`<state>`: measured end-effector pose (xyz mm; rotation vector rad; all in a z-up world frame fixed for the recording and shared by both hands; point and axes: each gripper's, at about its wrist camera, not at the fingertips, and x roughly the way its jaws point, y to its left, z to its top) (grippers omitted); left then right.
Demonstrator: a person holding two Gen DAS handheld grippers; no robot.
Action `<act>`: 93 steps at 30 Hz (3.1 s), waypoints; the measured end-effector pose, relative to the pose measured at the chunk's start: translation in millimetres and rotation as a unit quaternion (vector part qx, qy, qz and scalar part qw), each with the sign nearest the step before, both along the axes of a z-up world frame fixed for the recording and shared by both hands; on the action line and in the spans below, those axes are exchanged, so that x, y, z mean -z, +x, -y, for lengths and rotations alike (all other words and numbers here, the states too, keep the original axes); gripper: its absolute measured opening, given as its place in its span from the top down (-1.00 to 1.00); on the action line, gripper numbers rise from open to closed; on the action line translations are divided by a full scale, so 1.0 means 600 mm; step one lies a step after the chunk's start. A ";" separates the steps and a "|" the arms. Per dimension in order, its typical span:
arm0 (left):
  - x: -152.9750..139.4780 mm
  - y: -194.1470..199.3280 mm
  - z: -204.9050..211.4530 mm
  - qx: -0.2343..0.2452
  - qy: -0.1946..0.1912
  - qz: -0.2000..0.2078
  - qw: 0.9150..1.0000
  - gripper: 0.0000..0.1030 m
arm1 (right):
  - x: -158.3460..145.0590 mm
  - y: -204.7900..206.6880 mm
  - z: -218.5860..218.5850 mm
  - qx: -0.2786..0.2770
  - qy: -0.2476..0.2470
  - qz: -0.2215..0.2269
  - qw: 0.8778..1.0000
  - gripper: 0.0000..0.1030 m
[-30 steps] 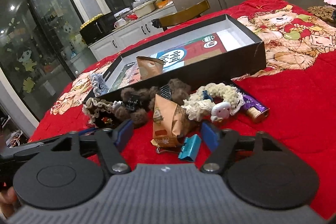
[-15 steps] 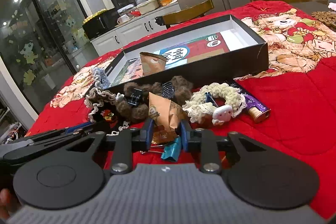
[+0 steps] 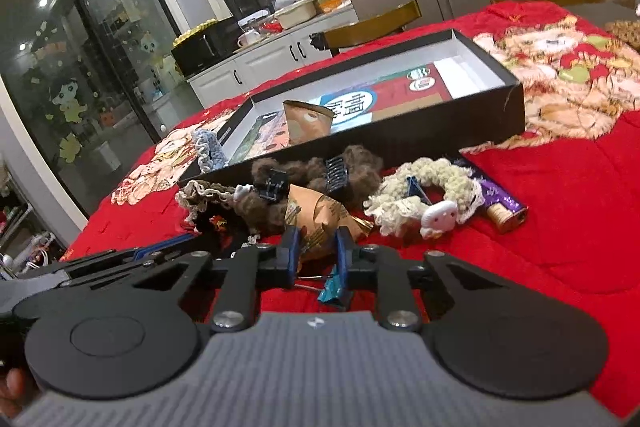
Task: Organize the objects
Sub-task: 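Grasp the white Hello Kitty scrunchie with the left tool while the right tool grasps a triangular paper packet, then lift both held items and carry them over the open black box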
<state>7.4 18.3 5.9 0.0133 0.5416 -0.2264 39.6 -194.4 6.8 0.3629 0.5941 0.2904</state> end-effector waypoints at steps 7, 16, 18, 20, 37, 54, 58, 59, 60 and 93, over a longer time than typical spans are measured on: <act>0.001 -0.001 0.000 0.000 0.001 0.000 1.000 0.76 | 0.003 0.003 -0.001 -0.002 0.003 -0.003 1.000 0.55; 0.008 0.006 0.009 -0.001 0.024 -0.027 0.999 0.21 | 0.006 0.008 0.004 -0.006 0.014 -0.016 1.000 0.49; 0.008 0.007 0.005 -0.015 0.021 -0.028 0.999 -0.01 | 0.006 0.008 0.005 -0.006 0.015 -0.016 1.000 0.49; 0.010 0.011 0.000 -0.016 0.013 -0.034 0.999 -0.04 | 0.006 0.008 0.005 -0.006 0.014 -0.016 1.000 0.49; 0.002 -0.004 0.001 -0.005 0.003 -0.005 1.000 0.52 | 0.005 0.005 0.005 -0.009 0.017 -0.011 1.000 0.60; -0.043 -0.069 -0.004 -0.020 -0.014 0.096 0.995 0.52 | -0.027 -0.030 0.018 -0.033 0.051 0.077 0.995 0.63; -0.054 -0.088 -0.007 -0.018 -0.028 0.112 0.993 0.53 | -0.033 -0.032 0.016 -0.035 0.054 0.087 0.994 0.63; -0.057 -0.094 -0.007 -0.018 -0.032 0.118 0.992 0.53 | -0.033 -0.033 0.016 -0.034 0.053 0.090 0.994 0.63; -0.061 -0.098 -0.008 -0.018 -0.034 0.124 0.992 0.53 | -0.035 -0.034 0.016 -0.035 0.052 0.092 0.994 0.63; -0.177 -0.020 -0.038 -0.106 -0.030 0.131 0.985 0.52 | -0.216 -0.046 -0.041 -0.048 0.017 0.172 0.984 0.64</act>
